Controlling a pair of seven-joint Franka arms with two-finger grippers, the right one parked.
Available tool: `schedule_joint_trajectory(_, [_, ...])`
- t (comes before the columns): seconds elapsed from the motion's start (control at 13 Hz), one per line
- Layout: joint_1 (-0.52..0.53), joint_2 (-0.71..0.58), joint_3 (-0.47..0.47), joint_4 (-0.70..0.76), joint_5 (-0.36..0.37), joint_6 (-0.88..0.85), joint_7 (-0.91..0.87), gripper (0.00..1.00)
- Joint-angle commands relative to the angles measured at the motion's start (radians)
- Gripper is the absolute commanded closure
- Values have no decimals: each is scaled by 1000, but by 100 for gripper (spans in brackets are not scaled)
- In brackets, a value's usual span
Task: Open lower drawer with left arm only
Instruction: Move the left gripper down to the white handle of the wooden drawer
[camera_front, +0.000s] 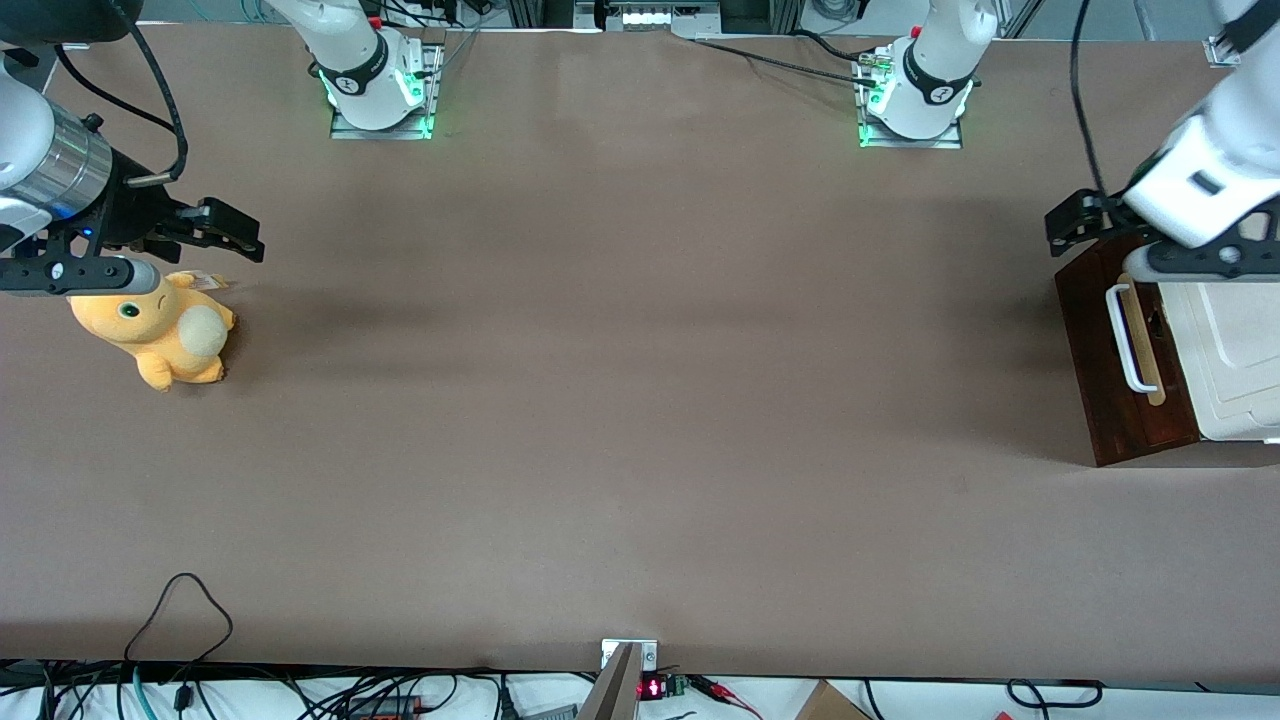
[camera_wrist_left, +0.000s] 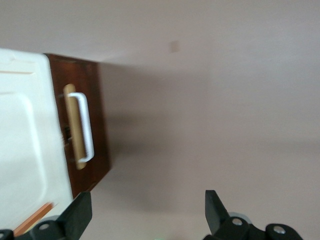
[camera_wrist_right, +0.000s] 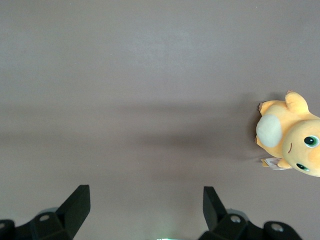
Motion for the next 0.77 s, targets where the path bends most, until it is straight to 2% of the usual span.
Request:
schedule_joint_trajectory(0.0, [23,24,-156,-76,209,-36,-199,0])
schedule_joint_trajectory(0.15, [23,39,-214,-179,330,-36,-299,0])
schedule_joint_trajectory(0.38, [24,78,-288,-353,517,-33,-539,0])
schedule_joint_trajectory(0.69, [61,141,-291,-576,763,40,-624,0])
